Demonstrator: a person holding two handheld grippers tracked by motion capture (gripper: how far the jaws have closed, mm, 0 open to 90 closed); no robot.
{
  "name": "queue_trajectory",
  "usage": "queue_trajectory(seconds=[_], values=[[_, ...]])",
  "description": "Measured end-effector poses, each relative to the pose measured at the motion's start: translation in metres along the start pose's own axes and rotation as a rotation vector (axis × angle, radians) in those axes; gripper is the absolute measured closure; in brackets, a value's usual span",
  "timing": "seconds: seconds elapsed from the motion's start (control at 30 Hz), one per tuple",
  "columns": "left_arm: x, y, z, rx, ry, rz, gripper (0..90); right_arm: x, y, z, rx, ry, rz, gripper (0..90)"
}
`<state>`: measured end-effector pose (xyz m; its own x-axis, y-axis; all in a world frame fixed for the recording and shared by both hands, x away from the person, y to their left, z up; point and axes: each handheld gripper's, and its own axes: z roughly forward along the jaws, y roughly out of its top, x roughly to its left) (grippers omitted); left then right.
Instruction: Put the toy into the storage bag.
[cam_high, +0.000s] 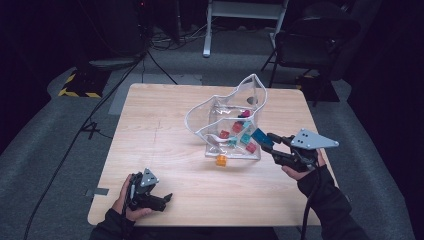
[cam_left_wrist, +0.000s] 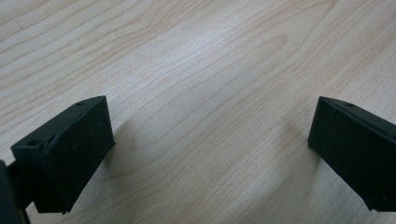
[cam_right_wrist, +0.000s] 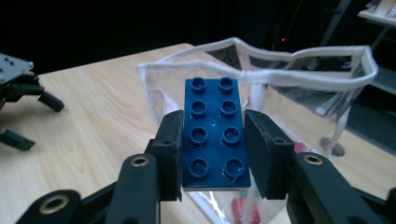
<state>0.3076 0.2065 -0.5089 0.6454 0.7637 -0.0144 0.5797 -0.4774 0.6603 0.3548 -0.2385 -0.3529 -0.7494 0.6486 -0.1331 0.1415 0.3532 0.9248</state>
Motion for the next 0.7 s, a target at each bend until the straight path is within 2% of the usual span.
queue_trajectory(seconds=[0.43,0.7], values=[[0.0,0.0,0.0,0.0,0.0,0.0,0.4,-0.018,0.033,0.001,-0.05,-0.058,-0.004,59.7],[0.0,0.0,0.0,0.0,0.0,0.0,0.4,-0.022,0.045,0.009,-0.058,-0.075,-0.015,59.7]])
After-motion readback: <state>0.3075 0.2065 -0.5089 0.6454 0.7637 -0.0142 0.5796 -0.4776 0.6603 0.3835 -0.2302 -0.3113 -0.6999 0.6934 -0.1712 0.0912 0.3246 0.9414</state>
